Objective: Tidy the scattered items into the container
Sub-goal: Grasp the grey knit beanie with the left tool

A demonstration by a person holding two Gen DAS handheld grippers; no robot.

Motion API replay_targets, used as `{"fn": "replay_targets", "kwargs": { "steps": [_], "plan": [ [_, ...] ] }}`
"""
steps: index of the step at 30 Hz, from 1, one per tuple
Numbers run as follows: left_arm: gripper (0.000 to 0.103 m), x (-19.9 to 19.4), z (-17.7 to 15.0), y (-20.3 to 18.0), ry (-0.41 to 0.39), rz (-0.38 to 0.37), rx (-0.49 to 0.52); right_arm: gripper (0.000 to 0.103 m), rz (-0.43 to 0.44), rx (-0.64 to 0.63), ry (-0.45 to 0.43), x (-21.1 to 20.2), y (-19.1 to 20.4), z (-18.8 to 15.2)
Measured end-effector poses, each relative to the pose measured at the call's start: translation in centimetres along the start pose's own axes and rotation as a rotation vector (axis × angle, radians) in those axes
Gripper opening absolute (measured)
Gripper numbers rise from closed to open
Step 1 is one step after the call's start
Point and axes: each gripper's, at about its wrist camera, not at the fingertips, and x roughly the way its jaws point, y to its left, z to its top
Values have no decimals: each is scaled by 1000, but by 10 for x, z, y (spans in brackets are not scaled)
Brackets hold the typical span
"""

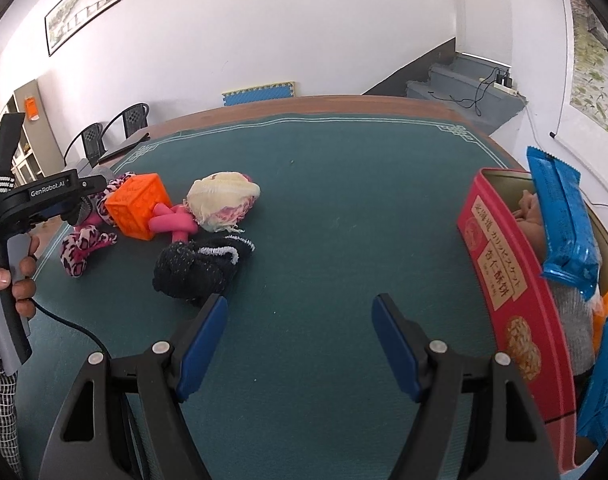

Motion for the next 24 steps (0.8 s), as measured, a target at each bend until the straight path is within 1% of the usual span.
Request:
{"fn": "replay_targets", "kwargs": {
  "steps": [1,2,3,4,6,7,8,11,16,20,21,24],
  "plan": [
    [81,0,0,0,1,0,-1,78,1,1,1,0,0,0],
    [79,1,0,2,2,1,-2,78,2,1,2,0,0,-1],
    [68,1,0,5,6,4,-11,78,2,1,2,0,0,-1],
    [62,1,-1,8,9,6,-20,78,4,0,3,0,0,-1],
    [44,1,-1,15,15,12,-38,78,6,0,4,0,0,-2],
    [38,1,-1,18,18,14,-47,78,7,0,5,1,1,-2],
    [36,1,-1,21,21,16,-55,78,7,0,5,1,1,-2],
    [35,-1,-1,25,21,4,-67,78,9,1,8,1,2,-3],
    [35,-1,-4,18,12,45,-20,78,10,-5,7,1,4,-4],
    [35,0,-4,19,5,44,-15,78,10,-5,11,2,4,-5],
    [32,0,-4,20,1,41,-16,78,9,-5,13,3,4,-5],
    [18,-3,-3,25,-11,22,-36,78,9,-6,16,5,4,-6]
  ]
}}
